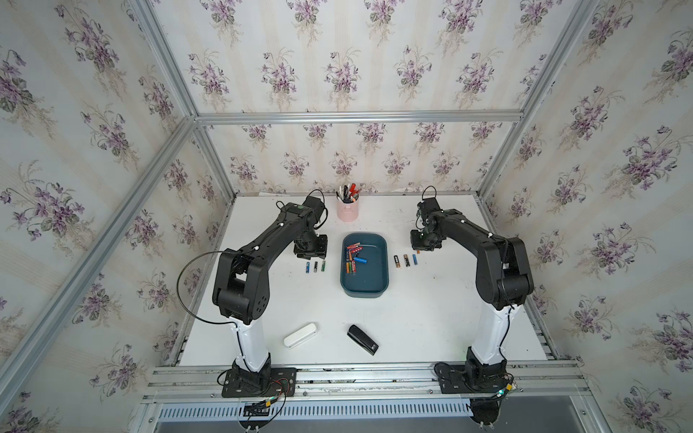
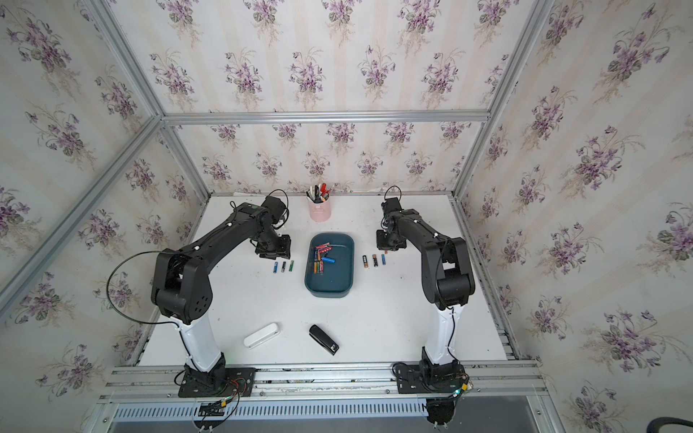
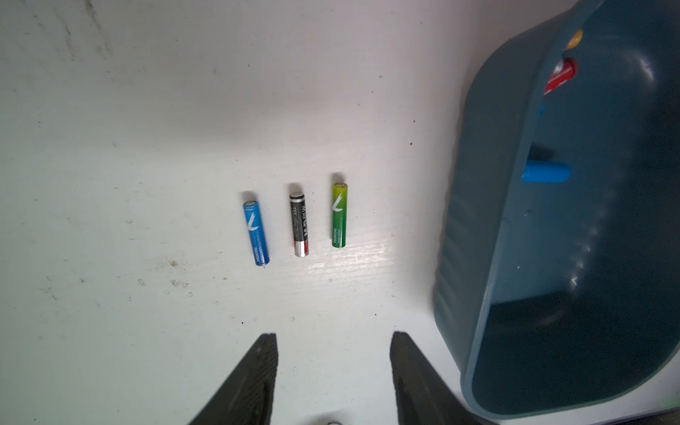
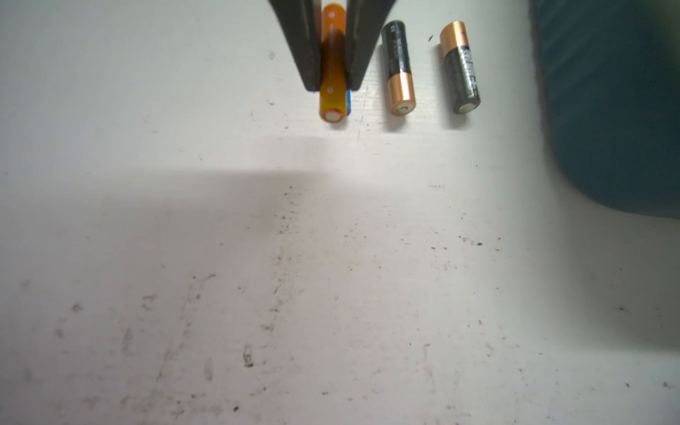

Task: Take the batteries out of the storage box
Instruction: Place the battery at the center of the board.

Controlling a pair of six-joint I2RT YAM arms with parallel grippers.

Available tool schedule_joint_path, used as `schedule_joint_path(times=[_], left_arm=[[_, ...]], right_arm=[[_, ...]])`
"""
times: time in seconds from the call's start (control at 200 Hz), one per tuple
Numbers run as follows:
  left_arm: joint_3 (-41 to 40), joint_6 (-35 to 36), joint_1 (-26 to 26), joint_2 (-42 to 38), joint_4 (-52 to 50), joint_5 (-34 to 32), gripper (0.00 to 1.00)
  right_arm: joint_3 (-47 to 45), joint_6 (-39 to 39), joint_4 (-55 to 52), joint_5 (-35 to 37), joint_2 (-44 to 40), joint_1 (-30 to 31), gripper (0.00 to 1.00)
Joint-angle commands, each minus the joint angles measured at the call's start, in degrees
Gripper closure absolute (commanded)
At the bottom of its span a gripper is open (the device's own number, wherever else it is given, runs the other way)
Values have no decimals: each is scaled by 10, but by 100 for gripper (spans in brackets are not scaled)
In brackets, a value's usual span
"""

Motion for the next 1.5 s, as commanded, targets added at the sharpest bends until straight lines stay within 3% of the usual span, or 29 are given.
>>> schedule_joint_path(times=[0.0, 0.355, 0.819, 1.309, 1.494], left_arm=[[5, -1, -2, 6, -10, -1, 46], [27, 11, -2, 25, -24, -2, 42], [37, 7, -3, 34, -25, -1, 41], [63, 5, -13, 35, -36, -4, 40], [111, 8, -35, 39, -78, -52, 39]], right_arm=[[-11, -12, 9, 18, 2, -4, 90], [-26, -24, 24, 49, -4, -16, 89], [-66, -20, 41, 25, 2, -16, 89], [-58, -18, 36, 27, 1, -16, 76], [-46, -16, 31, 25, -5, -16, 72]])
